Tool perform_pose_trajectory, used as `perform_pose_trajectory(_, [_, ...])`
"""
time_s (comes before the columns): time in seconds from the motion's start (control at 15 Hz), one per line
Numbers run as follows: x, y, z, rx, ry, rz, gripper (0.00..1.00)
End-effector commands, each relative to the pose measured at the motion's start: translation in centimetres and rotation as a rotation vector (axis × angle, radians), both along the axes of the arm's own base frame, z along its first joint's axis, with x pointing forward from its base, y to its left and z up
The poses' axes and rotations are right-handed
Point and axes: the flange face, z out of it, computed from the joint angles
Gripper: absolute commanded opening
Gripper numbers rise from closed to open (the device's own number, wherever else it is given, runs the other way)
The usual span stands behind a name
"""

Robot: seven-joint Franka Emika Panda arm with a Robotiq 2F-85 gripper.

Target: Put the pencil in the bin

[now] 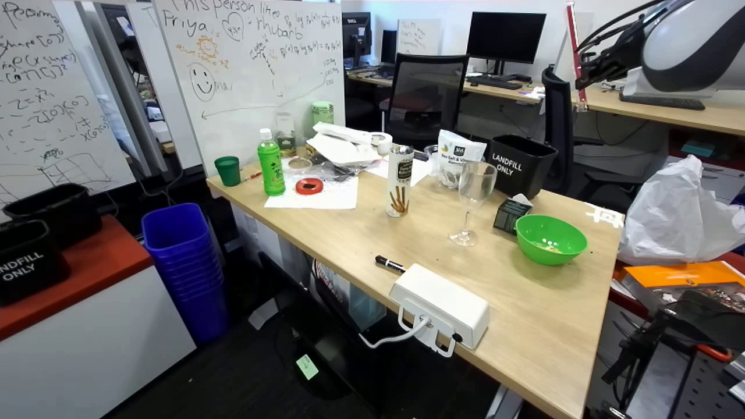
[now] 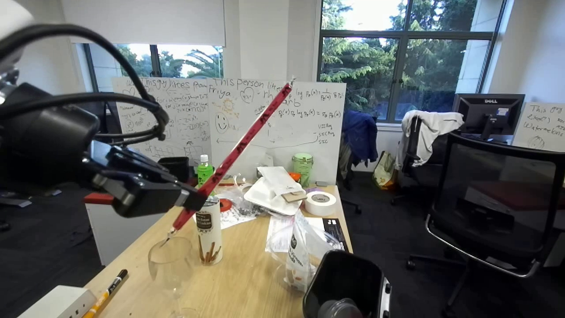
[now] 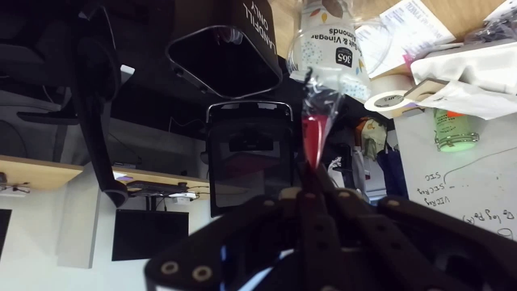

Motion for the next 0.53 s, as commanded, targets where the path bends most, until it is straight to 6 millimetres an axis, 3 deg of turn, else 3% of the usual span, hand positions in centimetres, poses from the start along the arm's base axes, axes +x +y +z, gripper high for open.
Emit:
perform_pose_trajectory(0.0, [0.8,-1.1,-1.1,0.041,0.016,-0.054,0.00])
perform_pose_trajectory(0.13, [1.4,-1.5,-1.4,0.062,0.024,-0.077,0.00])
perform_pose_trajectory(0.47, [5.0,-1.9,-2.7,0.187,0.111,-0.024,0.00])
